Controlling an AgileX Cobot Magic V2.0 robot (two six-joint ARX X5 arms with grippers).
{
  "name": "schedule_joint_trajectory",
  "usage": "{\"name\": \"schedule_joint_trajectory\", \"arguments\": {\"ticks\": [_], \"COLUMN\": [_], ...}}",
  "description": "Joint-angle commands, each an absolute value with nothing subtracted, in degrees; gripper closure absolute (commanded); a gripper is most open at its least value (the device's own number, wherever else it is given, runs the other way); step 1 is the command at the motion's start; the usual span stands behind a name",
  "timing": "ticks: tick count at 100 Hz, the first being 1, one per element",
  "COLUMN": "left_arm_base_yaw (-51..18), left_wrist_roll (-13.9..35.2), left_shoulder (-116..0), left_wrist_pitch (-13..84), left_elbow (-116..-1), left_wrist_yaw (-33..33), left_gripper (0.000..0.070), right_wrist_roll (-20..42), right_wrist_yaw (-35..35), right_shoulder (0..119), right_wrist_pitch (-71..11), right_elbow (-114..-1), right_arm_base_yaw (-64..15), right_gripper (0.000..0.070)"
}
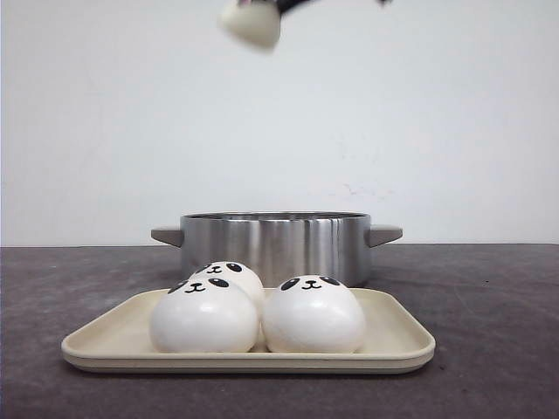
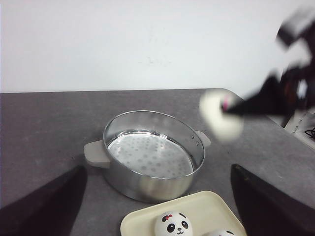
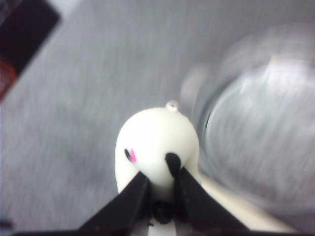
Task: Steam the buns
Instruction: 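Lift the panda bun with the right gripper and carry it over the pot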
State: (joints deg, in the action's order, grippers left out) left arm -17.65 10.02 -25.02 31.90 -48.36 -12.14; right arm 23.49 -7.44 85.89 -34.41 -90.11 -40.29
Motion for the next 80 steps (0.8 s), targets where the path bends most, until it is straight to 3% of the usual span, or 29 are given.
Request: {"name": "schedule_joint_trajectory", "arguments": {"ticks": [1,24,80], "left_arm_base_yaw": [-17.9,-17.9,-17.9], "left_wrist_roll": [9.4,9.4,9.4], "left_shoulder": [-25.1,-25.1,-25.1], "left_wrist_pitch": [31.3,31.3,32.3], "left_elbow": [-48.8,-48.8,-48.8], "left_wrist_yaw": [-11.9,-11.9,-12.0], "left_gripper": [0.0143,0.0143,0.0143], "right_wrist_roll": [19.2,16.1,16.0], "right_wrist_yaw": [-4.9,-1.3,0.3], "right_shoulder": [87.4,93.6,114.8], "right_wrist_pitch": [-34.1,-35.4,-30.4], "right_elbow": [-95.9,-105.4,-105.8], "right_arm_base_yaw": [-40.1,-36.0,-29.6], "right_gripper": [0.0695,0.0695,0.0695]}}
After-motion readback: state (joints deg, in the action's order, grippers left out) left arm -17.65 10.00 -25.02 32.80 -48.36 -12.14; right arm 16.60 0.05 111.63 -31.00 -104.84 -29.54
